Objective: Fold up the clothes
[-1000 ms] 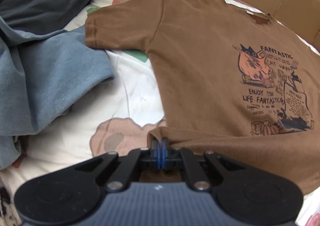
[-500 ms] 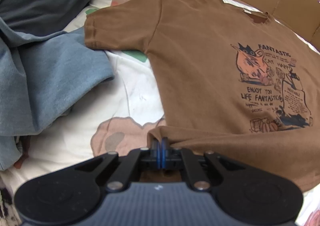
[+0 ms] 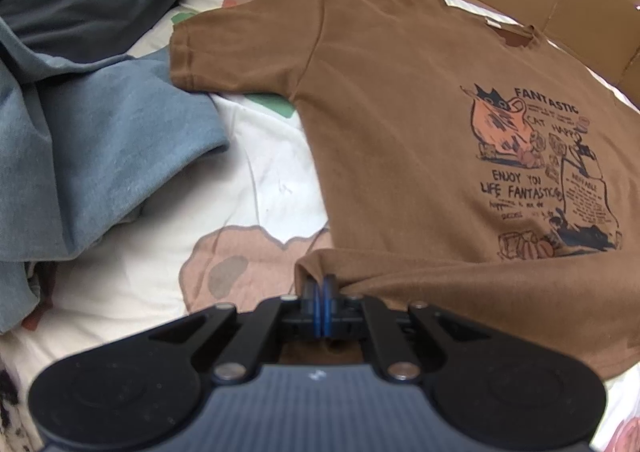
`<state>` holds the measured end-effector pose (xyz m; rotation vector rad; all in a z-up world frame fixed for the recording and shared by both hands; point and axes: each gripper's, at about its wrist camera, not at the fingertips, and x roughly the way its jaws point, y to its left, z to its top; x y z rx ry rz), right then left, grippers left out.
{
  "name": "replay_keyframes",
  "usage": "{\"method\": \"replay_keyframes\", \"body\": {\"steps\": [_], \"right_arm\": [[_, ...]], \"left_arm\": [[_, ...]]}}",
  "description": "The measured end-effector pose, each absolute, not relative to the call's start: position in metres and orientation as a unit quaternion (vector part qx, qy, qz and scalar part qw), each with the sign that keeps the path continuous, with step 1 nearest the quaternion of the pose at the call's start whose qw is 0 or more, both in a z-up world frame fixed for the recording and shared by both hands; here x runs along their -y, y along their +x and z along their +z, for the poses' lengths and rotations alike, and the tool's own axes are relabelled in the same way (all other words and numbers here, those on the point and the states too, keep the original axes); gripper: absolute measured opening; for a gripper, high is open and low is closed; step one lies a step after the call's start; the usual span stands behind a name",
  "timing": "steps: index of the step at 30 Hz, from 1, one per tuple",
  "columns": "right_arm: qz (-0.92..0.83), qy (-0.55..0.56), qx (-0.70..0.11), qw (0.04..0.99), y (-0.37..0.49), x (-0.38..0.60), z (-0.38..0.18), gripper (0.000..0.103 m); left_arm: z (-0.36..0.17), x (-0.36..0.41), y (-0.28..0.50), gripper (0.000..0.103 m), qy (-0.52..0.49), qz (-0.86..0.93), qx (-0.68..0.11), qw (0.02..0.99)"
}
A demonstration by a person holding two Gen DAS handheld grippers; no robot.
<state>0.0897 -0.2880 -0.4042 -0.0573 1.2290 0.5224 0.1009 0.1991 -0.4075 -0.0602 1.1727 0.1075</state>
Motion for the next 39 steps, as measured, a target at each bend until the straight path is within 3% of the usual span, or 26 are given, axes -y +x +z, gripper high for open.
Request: {"method": "replay_keyframes", "body": {"steps": [2, 6, 9, 17, 39], "right_arm": [[0.242, -0.029, -0.571, 0.784, 0.091, 0.287, -0.406, 0.023], [0.233, -0.021, -0.572, 0.786, 0.092, 0.291, -0.409, 0.009], [0.228, -0.011, -0.572, 0.788, 0.092, 0.295, -0.410, 0.004], [0.214, 0.034, -0.562, 0.798, 0.082, 0.309, -0.390, 0.002], [0.159, 0.207, -0.542, 0.799, -0.005, 0.363, -0.282, 0.002]], "left_arm": [[-0.406, -0.199, 0.100, 0.003, -0.029, 0.050, -0.553, 0.831], [-0.404, -0.198, 0.098, 0.003, -0.030, 0.047, -0.552, 0.832], [-0.401, -0.198, 0.096, 0.003, -0.030, 0.045, -0.552, 0.832], [-0.394, -0.196, 0.090, 0.002, -0.033, 0.039, -0.551, 0.833], [-0.307, -0.182, 0.022, 0.001, -0.063, -0.037, -0.561, 0.825]]}}
